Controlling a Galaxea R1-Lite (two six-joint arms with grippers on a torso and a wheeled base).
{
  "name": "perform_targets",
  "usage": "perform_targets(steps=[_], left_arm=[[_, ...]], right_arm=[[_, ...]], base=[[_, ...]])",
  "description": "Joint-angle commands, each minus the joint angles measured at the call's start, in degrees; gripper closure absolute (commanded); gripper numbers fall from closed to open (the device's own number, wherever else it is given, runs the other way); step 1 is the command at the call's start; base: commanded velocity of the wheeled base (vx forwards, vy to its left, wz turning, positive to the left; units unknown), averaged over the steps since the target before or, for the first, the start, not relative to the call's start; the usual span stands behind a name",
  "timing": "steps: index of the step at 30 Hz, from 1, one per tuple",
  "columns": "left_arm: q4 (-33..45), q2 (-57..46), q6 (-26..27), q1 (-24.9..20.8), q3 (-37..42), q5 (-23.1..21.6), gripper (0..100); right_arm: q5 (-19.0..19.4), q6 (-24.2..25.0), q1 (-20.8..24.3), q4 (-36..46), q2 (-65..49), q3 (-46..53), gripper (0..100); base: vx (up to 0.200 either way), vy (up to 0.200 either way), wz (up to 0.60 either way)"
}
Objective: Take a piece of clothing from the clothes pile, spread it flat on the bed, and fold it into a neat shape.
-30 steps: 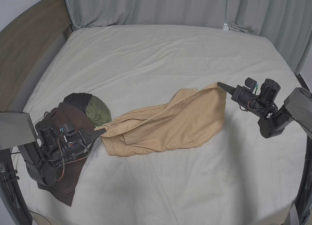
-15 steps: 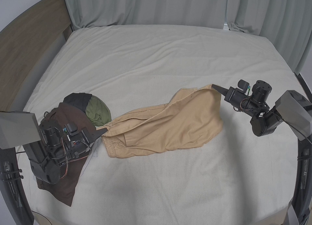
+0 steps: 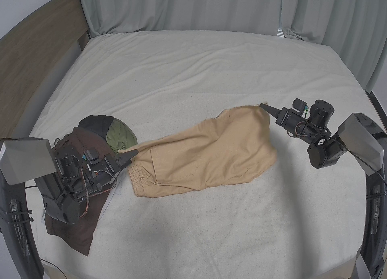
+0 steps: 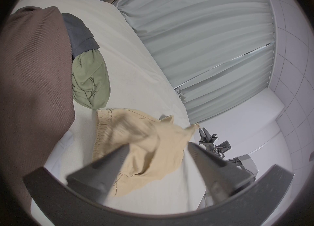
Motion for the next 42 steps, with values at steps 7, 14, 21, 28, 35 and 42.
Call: perform_targets(steps=[7, 14, 21, 28, 35, 42], left_arm=[[-0.1, 0.2, -0.1, 1.6, -0.9, 0.0, 0], [-0.1, -2.4, -0.1, 1.5, 0.8, 0.0, 0], [-0.1, -5.4, 0.2, 0.5, 2.6, -0.2, 0], [-0.1, -6.6, 1.0, 0.2, 3.4, -0.4, 0], [-0.1, -6.5, 4.7, 0.2, 4.5, -0.4, 0], [-0.1, -6.2, 13.0, 0.3, 5.5, 0.0, 0]], right_arm=[[-1.4, -0.1, 0.1, -0.9, -0.2, 0.5, 0], [-1.4, -0.3, 0.9, -6.9, -6.4, 14.7, 0], [-1.3, -0.3, 1.1, -14.0, -9.1, 26.2, 0], [-0.9, -0.1, 2.6, -18.0, -10.4, 35.1, 0], [-1.4, -0.5, 4.3, -18.0, -9.8, 39.2, 0], [-1.4, -0.9, 4.4, -17.9, -9.8, 42.2, 0]], base=[[0.000, 0.000, 0.00], [0.000, 0.000, 0.00], [0.000, 0.000, 0.00], [0.000, 0.000, 0.00], [0.000, 0.000, 0.00], [0.000, 0.000, 0.00]])
